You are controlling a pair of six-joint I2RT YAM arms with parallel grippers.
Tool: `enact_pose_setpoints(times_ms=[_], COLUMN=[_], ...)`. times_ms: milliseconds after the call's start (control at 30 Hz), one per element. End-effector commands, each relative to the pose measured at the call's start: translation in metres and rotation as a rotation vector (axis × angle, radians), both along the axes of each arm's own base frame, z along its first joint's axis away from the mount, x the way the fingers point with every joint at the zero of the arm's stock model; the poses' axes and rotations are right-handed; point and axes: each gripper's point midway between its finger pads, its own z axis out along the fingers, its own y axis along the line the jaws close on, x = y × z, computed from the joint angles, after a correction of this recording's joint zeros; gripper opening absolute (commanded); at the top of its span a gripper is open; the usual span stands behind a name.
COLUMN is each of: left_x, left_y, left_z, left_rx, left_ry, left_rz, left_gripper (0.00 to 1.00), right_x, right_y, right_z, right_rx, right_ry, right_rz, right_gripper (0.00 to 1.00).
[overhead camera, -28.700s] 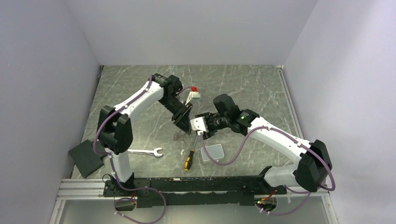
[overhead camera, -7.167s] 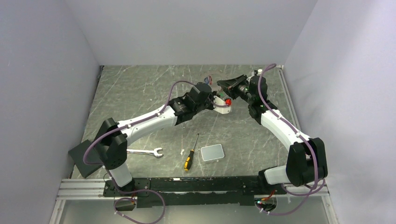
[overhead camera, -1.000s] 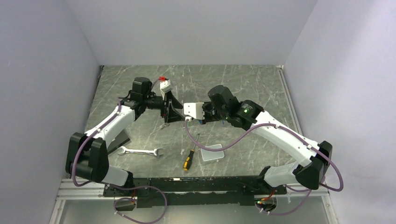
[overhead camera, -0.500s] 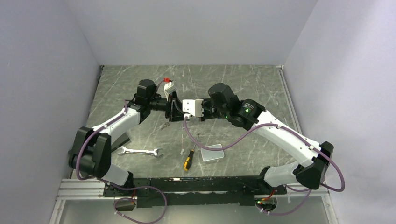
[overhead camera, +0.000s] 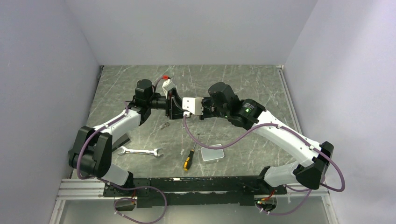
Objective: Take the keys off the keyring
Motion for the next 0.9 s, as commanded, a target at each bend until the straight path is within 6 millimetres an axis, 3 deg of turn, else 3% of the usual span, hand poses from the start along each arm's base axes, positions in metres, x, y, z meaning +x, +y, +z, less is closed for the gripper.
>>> enact_pose_setpoints(times_ms=[0, 233, 533, 800, 867], left_x=[0.003, 0.01, 0.006, -0.009, -0.008], left_y=[-0.003, -0.005, -0.004, 0.003, 0.005], left_z=[0.006, 0.004, 0.01, 0.021, 0.024], left_rx=[-0.022, -0.023, -0.028, -0.025, -0.014], left_ry=[-0.009, -0.006, 0.005, 0.049, 0.063], left_rz=[0.005, 0.036, 0.027, -0.027, -0.019], left_gripper=[0.58, 0.62, 0.32, 0.01, 0.0], right_x=[0.007, 0.004, 0.006, 0.013, 0.013], right_y=[0.004, 0.009, 0.01, -0.003, -0.007], right_z=[0.033, 0.04, 0.037, 0.032, 0.028], right_rx=[0.09, 0.122, 0.135, 0.156, 0.162], right_ry=[-0.07, -0.05, -0.042, -0.034, -0.017], right_rz=[-0.03, -0.021, -0.032, -0.081, -0.088], right_gripper=[0.0, 0.0, 0.0, 0.0, 0.0])
